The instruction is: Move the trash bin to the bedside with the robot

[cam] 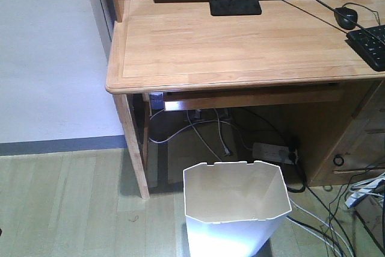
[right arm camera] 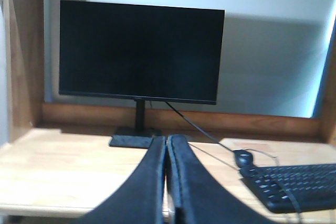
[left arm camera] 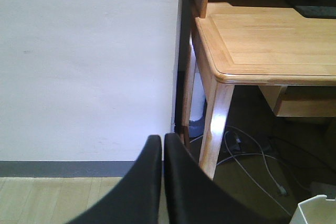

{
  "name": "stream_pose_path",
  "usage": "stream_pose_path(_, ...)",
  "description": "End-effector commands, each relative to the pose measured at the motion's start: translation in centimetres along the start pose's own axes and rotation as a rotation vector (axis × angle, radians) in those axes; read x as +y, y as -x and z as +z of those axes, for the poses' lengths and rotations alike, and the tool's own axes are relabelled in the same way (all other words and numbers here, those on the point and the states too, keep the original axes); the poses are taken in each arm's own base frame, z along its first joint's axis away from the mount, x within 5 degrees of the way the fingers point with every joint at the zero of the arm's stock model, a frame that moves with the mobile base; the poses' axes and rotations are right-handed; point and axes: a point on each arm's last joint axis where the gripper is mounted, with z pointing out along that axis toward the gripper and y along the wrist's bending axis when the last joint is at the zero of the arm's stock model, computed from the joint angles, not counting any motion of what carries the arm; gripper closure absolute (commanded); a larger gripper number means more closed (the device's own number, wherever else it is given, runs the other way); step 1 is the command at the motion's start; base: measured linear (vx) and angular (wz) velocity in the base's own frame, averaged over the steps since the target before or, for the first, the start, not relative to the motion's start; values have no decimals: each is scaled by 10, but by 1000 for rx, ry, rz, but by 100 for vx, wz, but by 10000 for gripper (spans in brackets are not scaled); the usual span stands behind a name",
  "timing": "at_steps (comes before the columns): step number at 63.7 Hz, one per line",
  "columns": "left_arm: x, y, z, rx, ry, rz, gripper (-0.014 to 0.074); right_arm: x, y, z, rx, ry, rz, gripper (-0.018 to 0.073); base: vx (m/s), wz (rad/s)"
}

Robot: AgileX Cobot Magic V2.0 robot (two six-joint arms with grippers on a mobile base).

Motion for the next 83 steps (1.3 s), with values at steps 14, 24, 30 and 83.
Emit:
stream_pose_path(14, -1, 5, -1, -76, -11, -6, 603, -7, 51, 42, 208, 25, -37, 568, 0, 0)
stream_pose_path(24, -1, 5, -1, -76, -11, -6, 603, -5, 45, 65, 411, 60, 19, 568, 0, 0)
stream_pose_path(30, -1, 5, -1, -76, -11, -6, 603, -2, 36, 75, 495, 76, 71, 568, 0, 0)
stream_pose_path(83, -1, 5, -1, -76, -11, -6, 603, 2, 14, 89, 671, 99, 91, 384, 0, 0)
